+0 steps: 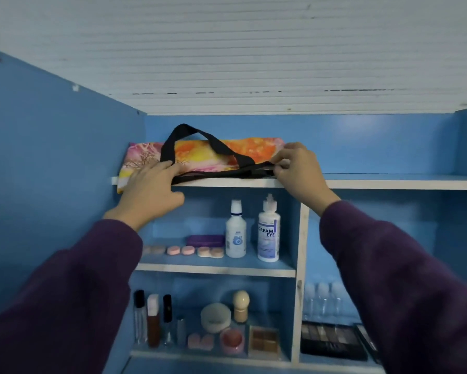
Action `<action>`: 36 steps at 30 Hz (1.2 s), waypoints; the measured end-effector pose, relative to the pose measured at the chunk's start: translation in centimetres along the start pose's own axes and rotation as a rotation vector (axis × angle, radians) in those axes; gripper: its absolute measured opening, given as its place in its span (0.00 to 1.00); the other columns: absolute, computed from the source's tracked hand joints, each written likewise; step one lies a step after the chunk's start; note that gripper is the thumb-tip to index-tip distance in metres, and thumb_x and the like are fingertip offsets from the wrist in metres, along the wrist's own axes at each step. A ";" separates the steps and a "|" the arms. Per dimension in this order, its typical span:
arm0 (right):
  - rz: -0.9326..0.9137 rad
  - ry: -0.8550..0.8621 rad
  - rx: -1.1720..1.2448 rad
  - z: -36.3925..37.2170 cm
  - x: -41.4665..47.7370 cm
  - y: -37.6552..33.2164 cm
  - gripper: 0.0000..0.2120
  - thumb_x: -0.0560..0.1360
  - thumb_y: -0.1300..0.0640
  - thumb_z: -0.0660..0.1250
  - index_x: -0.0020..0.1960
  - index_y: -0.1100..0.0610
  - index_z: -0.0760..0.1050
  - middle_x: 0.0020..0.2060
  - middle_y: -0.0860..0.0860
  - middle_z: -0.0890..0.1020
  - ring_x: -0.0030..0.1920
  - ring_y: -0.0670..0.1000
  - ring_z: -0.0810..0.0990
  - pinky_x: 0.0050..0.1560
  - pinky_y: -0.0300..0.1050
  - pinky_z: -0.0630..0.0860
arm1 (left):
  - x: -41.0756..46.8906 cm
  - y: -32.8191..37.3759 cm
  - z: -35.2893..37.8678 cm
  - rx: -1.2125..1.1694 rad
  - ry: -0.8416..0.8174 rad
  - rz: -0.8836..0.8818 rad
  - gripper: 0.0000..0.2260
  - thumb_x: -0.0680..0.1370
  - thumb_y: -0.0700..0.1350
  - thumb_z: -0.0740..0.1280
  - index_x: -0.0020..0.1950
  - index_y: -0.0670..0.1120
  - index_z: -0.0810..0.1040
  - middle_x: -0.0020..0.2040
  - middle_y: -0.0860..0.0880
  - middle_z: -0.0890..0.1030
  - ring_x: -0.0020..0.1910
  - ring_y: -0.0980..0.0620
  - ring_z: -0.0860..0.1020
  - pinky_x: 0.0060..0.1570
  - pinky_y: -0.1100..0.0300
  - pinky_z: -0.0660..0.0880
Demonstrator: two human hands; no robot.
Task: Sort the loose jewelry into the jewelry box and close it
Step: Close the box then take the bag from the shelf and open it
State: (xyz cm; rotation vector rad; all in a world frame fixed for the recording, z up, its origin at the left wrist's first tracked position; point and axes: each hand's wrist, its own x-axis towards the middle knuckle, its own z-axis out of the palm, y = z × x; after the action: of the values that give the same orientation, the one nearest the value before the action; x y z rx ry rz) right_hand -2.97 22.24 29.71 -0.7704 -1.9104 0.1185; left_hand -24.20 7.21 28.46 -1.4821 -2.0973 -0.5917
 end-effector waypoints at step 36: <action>0.172 -1.020 -0.587 -4.1 -32.7 10.1 0.48 0.63 0.23 0.58 0.75 0.40 0.44 0.66 0.55 0.64 0.67 0.57 0.62 0.65 0.55 0.61 | -20.9 10.0 4.6 -0.246 -0.461 -0.104 0.10 0.74 0.39 0.56 0.50 0.47 0.74 0.42 0.44 0.74 0.44 0.43 0.75 0.48 0.47 0.76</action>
State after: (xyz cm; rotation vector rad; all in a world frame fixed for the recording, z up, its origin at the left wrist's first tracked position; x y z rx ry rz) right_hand 13.89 10.85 1.92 -1.4529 -2.8950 0.0546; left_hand -9.49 -2.11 12.45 -1.7888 -2.5375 -0.6085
